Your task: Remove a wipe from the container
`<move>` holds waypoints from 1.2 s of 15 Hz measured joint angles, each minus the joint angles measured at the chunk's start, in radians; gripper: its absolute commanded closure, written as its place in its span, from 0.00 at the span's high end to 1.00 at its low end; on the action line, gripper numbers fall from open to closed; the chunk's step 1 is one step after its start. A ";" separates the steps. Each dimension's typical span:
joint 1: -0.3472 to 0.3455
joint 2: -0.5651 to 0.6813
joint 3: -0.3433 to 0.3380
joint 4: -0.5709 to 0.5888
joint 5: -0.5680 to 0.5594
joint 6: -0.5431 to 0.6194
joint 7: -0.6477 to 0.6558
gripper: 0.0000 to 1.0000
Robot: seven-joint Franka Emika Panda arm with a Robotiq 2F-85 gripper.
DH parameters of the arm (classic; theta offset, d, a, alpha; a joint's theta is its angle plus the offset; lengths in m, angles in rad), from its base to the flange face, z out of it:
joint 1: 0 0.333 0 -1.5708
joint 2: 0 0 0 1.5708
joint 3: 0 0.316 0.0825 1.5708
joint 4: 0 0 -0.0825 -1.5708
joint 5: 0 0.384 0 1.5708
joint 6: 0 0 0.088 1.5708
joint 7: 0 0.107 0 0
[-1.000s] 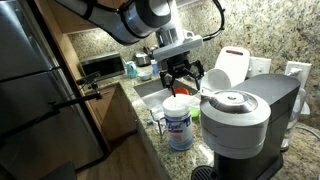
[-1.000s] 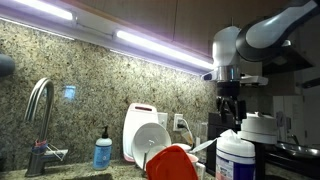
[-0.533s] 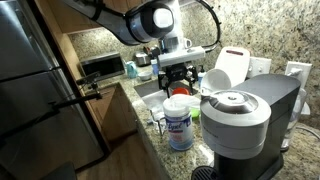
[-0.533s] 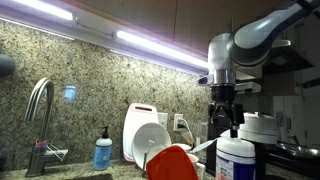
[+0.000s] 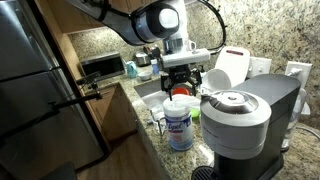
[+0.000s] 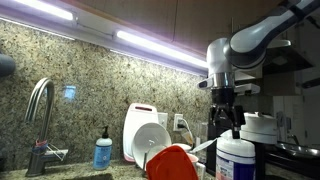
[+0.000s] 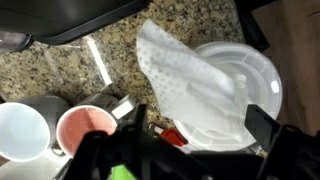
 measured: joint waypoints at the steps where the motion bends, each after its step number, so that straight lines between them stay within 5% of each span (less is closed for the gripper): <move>1: -0.002 -0.004 -0.005 0.002 0.000 -0.009 0.000 1.00; 14: -0.013 -0.016 -0.007 0.006 0.001 -0.054 -0.004 1.00; 15: -0.013 -0.015 -0.006 0.006 0.001 -0.054 -0.004 0.75; 18: -0.013 -0.008 -0.005 0.006 0.001 -0.054 -0.004 0.58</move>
